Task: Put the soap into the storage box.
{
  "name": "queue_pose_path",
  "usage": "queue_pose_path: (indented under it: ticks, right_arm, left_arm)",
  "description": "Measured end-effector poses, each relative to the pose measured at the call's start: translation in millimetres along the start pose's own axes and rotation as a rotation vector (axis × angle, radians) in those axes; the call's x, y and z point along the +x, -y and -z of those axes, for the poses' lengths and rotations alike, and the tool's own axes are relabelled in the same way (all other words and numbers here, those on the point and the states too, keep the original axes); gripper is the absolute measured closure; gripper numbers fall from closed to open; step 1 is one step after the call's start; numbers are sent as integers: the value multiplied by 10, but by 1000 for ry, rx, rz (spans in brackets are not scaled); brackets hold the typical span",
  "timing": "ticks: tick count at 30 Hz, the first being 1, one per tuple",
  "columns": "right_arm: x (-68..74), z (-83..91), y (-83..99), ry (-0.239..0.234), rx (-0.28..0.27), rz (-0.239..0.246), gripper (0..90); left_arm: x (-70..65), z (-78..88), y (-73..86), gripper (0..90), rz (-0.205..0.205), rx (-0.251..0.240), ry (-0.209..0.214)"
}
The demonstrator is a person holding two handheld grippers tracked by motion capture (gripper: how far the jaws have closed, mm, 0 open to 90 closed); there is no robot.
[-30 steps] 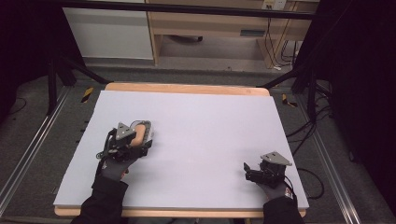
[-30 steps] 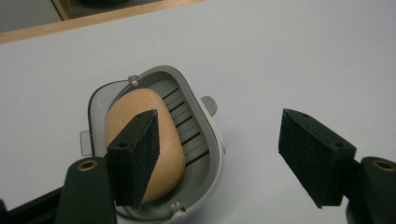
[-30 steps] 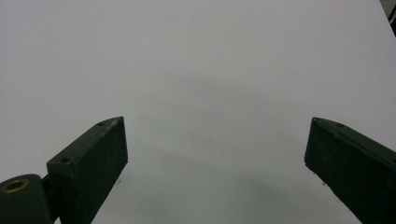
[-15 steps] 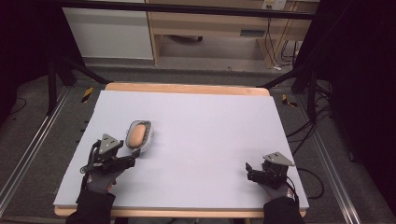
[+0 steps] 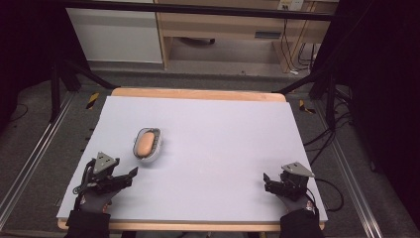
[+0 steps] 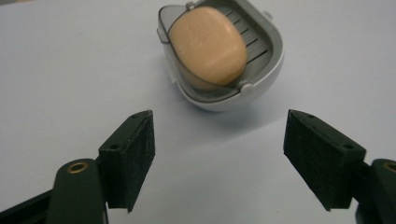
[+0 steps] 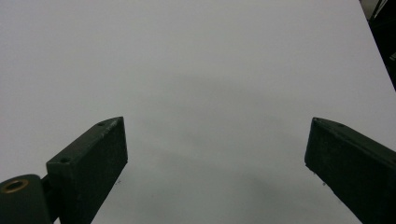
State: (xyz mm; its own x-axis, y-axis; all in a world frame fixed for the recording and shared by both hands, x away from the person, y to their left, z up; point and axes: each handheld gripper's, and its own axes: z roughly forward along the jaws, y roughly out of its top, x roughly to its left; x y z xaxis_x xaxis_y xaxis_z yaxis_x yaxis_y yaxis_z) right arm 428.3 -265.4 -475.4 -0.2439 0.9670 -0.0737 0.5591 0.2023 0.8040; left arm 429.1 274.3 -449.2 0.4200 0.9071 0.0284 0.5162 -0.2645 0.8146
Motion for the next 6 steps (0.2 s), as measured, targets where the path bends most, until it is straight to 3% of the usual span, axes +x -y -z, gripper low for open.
queue_pose_path:
  ticks: [6]
  right_arm:
    - [-11,-8,6,7,6,3,61]
  left_arm:
    - [26,-67,57,243,10,31,-13]
